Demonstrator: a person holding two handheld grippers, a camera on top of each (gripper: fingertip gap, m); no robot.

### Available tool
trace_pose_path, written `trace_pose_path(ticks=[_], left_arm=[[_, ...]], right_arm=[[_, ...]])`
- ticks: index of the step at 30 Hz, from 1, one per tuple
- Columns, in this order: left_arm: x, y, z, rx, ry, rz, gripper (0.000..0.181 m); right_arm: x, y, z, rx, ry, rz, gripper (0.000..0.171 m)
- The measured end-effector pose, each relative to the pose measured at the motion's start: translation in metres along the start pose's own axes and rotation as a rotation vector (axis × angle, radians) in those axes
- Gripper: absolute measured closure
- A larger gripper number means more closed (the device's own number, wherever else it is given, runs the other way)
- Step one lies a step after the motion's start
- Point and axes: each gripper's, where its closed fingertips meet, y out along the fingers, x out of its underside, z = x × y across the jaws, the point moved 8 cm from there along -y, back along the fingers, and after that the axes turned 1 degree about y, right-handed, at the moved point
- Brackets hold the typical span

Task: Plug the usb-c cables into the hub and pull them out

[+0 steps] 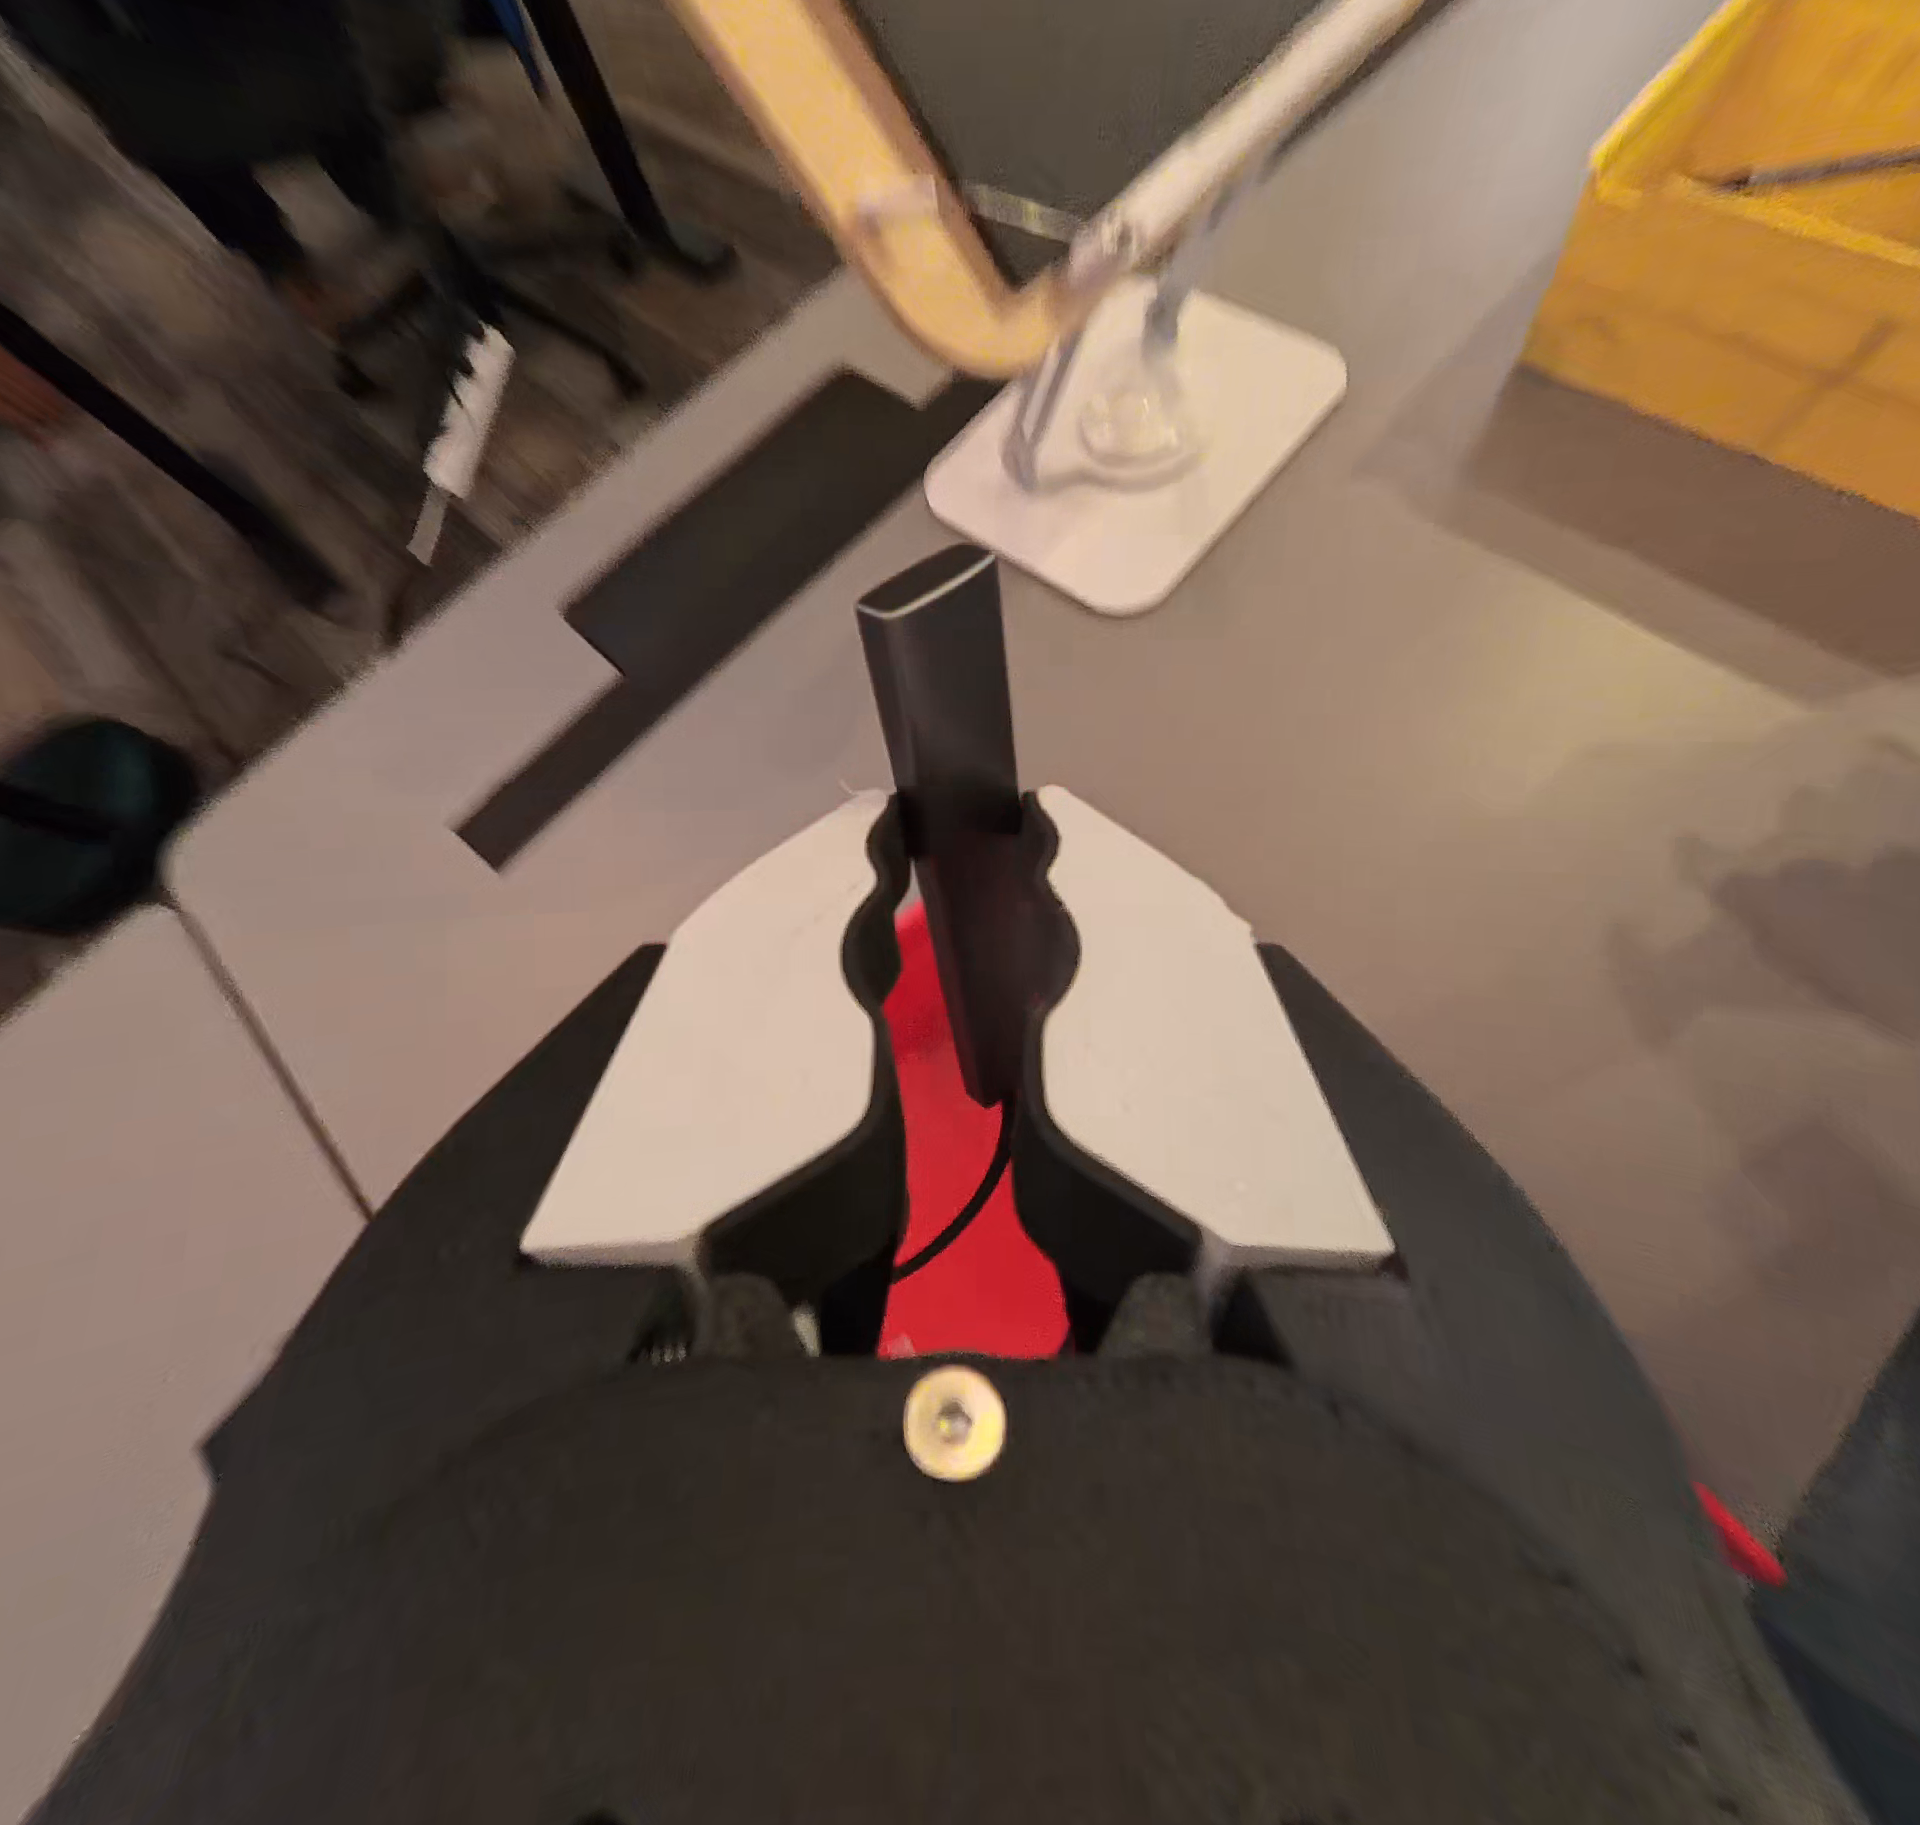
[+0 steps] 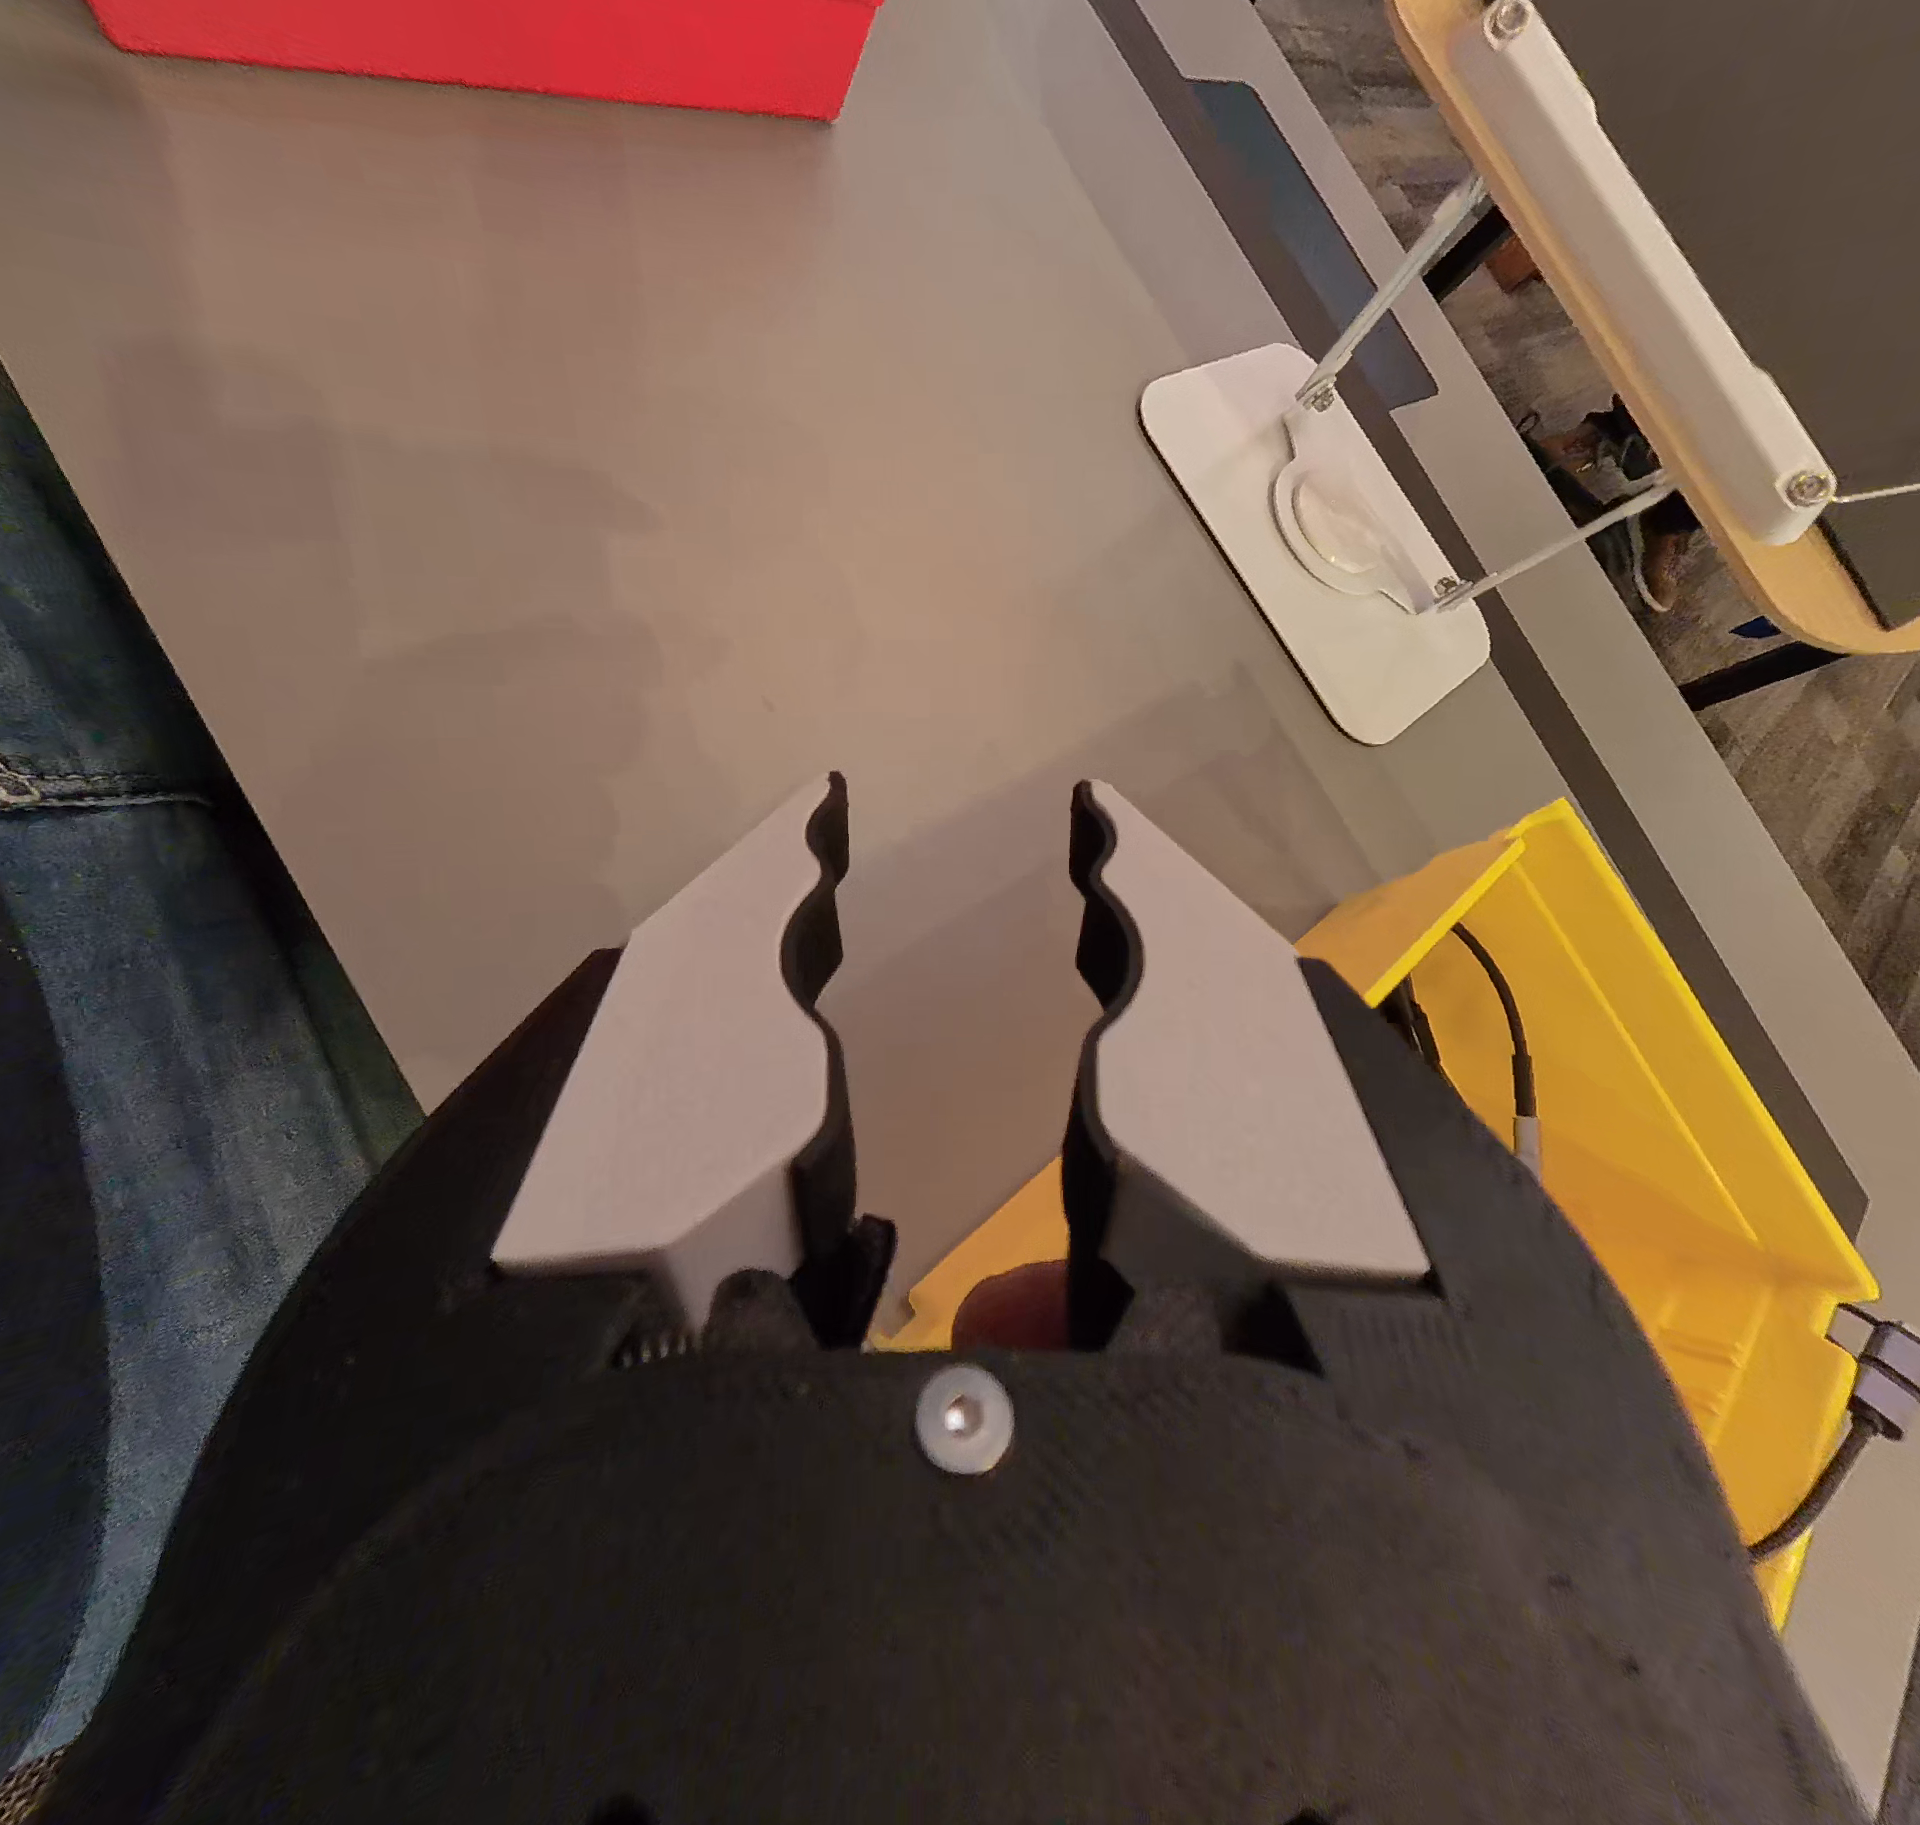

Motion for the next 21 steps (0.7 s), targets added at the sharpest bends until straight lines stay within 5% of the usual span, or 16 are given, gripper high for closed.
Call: trace_pose_path(ticks=[5,10,21], left_arm=[[-0.056,-0.043,0.016,-0.195,0.160,0.170,0.162],[-0.101,-0.055,0.070,-0.171,0.274,0.348,0.162],[-0.102,-0.002,0.237,0.240,0.363,0.620,0.164]], right_arm=[[-0.013,-0.002,-0.005,-0.004,-0.012,0.040,0.128],[-0.036,-0.007,-0.012,0.025,-0.044,0.111,0.121],[-0.103,-0.010,-0.017,0.094,0.074,0.465,0.110]])
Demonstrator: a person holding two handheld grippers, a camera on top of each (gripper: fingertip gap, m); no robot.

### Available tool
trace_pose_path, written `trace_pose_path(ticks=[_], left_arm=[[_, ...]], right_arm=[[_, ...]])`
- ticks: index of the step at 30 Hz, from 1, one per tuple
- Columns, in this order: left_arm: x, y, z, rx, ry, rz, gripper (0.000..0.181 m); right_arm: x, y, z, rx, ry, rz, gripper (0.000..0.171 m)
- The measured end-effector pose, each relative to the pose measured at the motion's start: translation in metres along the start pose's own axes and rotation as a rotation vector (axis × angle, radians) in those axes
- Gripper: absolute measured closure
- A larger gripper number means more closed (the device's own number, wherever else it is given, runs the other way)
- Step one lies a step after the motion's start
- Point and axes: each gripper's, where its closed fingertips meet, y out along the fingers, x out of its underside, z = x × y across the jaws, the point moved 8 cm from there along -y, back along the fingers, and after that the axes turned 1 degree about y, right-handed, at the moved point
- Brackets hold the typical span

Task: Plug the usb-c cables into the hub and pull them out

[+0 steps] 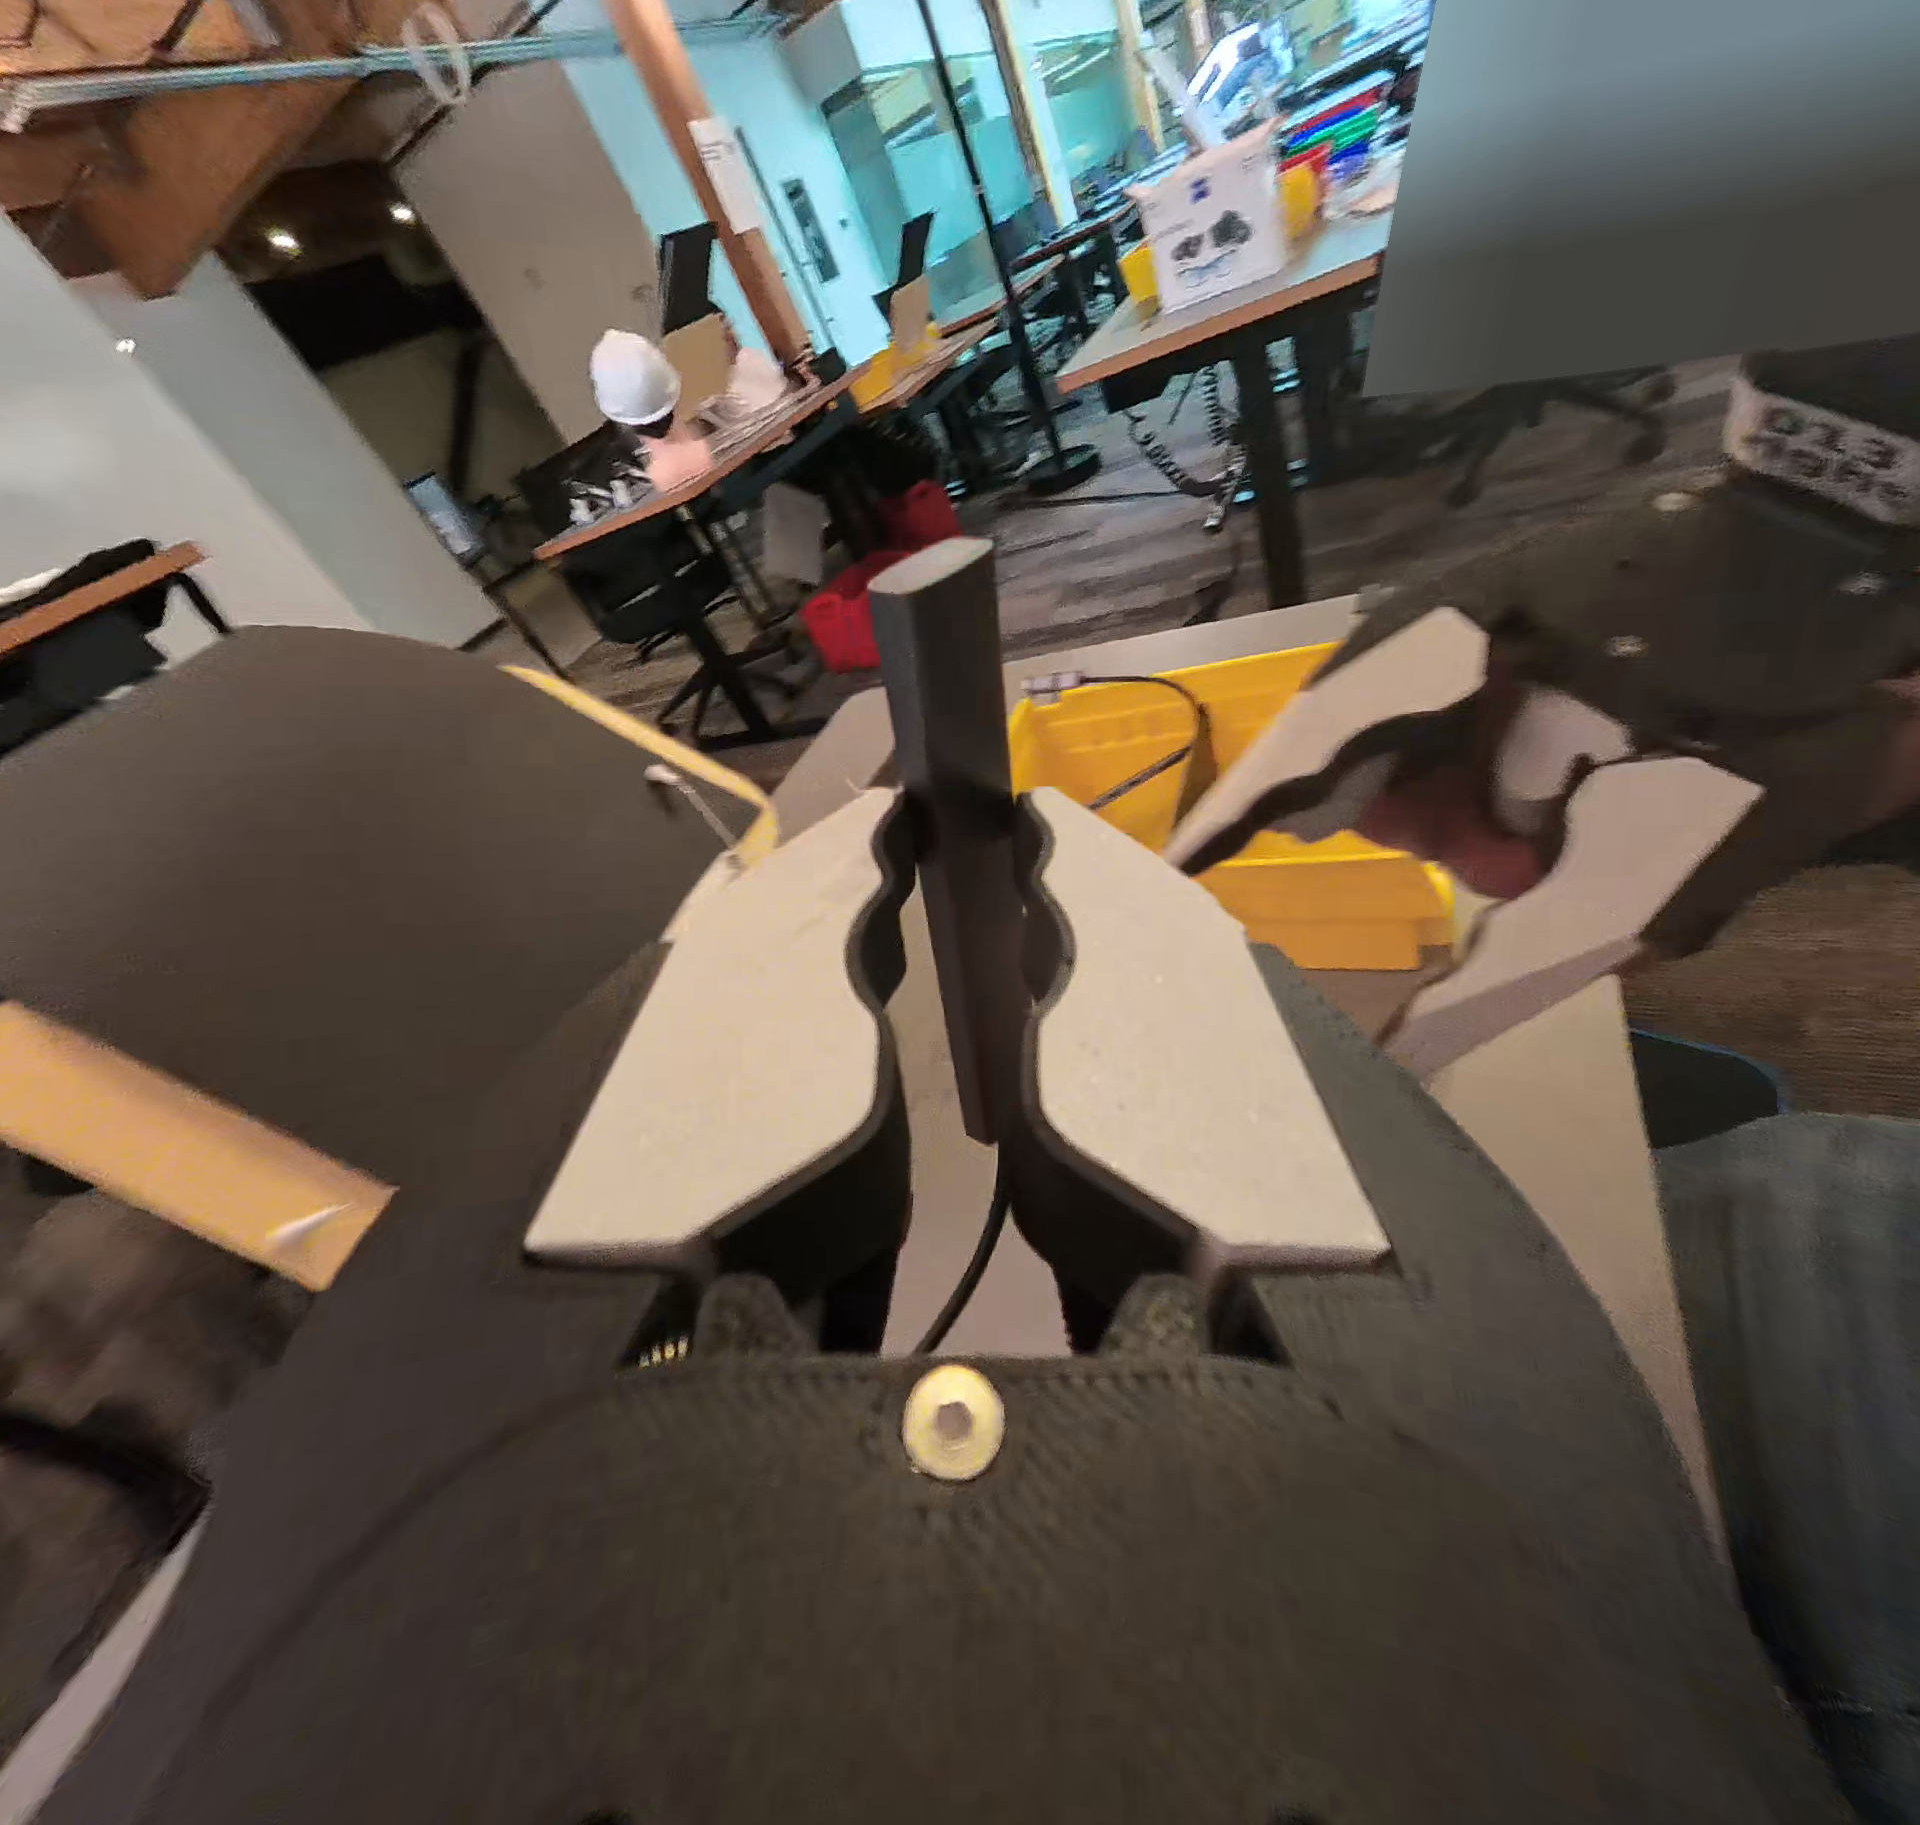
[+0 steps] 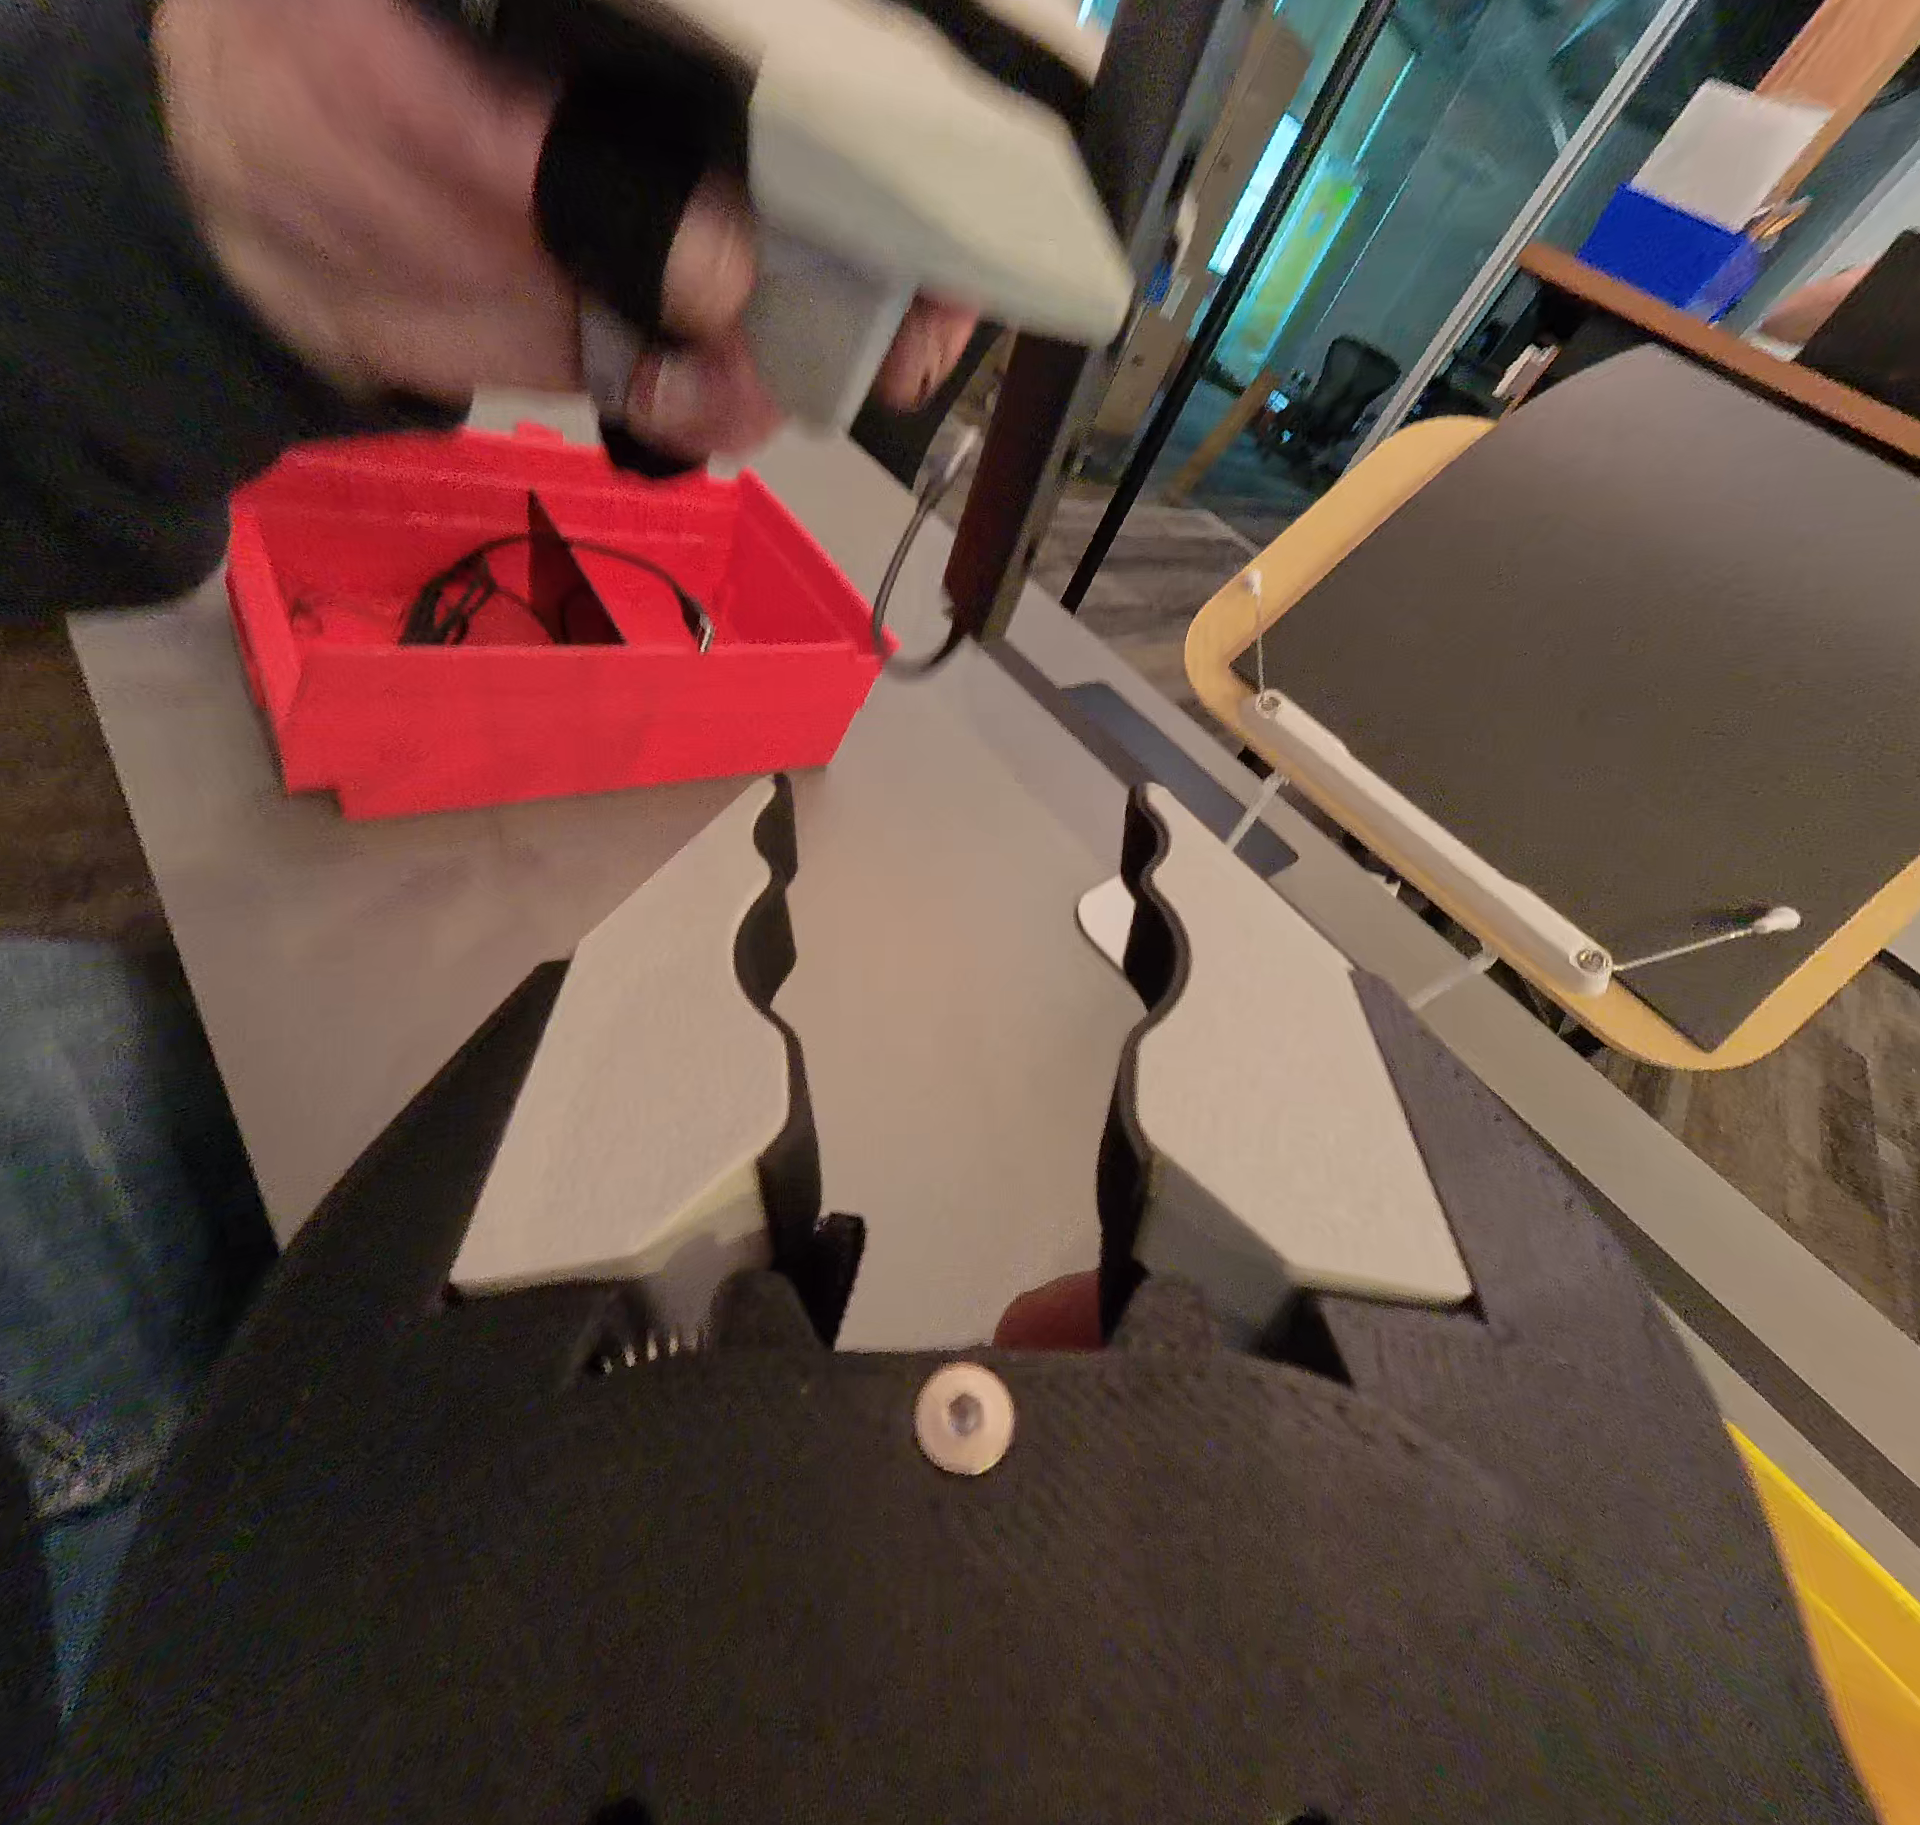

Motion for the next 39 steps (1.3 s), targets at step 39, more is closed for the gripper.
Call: trace_pose_path(ticks=[39], left_arm=[[0.077,-0.085,0.029,-0.096,0.216,-0.335,0.162]], right_arm=[[0.102,0.038,-0.016,0.053,-0.499,-0.591,0.166]])
